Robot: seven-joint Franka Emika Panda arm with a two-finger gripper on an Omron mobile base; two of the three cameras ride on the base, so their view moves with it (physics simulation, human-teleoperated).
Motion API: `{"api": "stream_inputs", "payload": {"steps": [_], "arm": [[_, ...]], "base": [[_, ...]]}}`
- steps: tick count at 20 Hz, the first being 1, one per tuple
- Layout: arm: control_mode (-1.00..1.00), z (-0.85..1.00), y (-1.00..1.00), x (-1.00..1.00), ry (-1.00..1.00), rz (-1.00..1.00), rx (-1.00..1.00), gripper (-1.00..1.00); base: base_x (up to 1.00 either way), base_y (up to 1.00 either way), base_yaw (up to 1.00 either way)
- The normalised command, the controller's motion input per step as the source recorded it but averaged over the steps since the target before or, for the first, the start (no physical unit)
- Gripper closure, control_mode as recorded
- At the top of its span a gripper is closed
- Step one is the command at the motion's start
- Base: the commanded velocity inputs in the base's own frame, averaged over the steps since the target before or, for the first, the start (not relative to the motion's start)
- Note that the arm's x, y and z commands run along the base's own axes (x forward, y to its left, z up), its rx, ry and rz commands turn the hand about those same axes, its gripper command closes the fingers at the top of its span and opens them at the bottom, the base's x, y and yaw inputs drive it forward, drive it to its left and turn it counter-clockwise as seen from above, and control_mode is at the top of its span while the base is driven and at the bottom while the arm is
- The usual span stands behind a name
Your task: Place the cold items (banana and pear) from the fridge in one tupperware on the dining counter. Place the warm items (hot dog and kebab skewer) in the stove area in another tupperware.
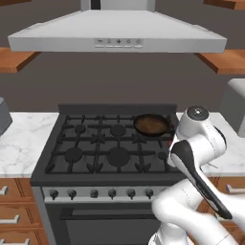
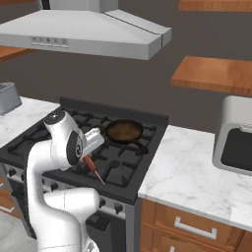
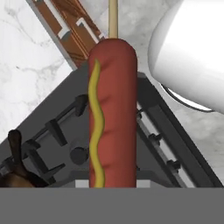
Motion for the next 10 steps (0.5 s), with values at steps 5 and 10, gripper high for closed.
{"api": "stream_inputs", "payload": {"steps": [5,10], "arm": [[1.00,0.00,0.00,0.00,0.00,0.00,0.00,1.00],[1.00,0.00,0.00,0.00,0.00,0.00,0.00,1.00]], "base": [[-0.46,0.00,0.16],[-0.59,0.00,0.38]]}}
